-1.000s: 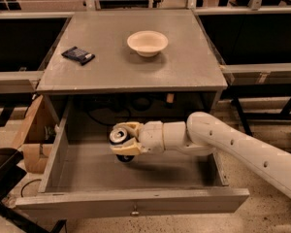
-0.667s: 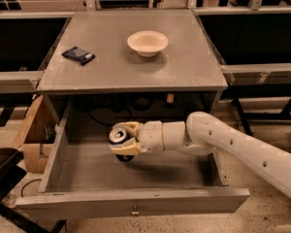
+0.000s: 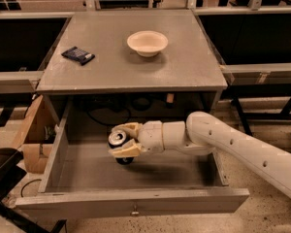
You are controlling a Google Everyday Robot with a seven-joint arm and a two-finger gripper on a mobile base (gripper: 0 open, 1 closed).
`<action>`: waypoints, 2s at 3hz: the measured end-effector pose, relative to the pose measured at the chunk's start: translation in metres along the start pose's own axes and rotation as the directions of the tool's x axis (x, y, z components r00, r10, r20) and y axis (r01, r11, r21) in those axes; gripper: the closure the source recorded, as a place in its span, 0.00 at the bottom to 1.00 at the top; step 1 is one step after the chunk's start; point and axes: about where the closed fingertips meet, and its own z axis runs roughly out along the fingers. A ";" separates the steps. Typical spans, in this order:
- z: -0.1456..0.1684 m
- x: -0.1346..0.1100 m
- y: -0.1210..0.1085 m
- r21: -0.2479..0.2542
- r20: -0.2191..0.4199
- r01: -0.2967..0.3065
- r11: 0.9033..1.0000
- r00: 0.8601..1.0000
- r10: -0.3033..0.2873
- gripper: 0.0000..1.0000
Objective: Place pepsi can into top drawer
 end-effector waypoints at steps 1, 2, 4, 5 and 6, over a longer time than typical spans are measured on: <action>0.000 0.000 0.000 0.000 0.000 0.000 1.000 1.000 0.000 0.03; 0.000 0.000 0.000 0.000 0.000 0.000 1.000 1.000 0.000 0.00; -0.001 -0.007 0.003 -0.005 0.025 0.020 1.000 0.999 -0.020 0.00; -0.026 -0.043 0.012 -0.025 0.093 0.112 0.993 0.990 -0.109 0.00; -0.073 -0.075 0.033 -0.087 0.079 0.192 0.977 0.979 -0.185 0.00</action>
Offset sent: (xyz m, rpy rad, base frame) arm 0.0000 0.0000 0.0000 0.0000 0.0000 0.0000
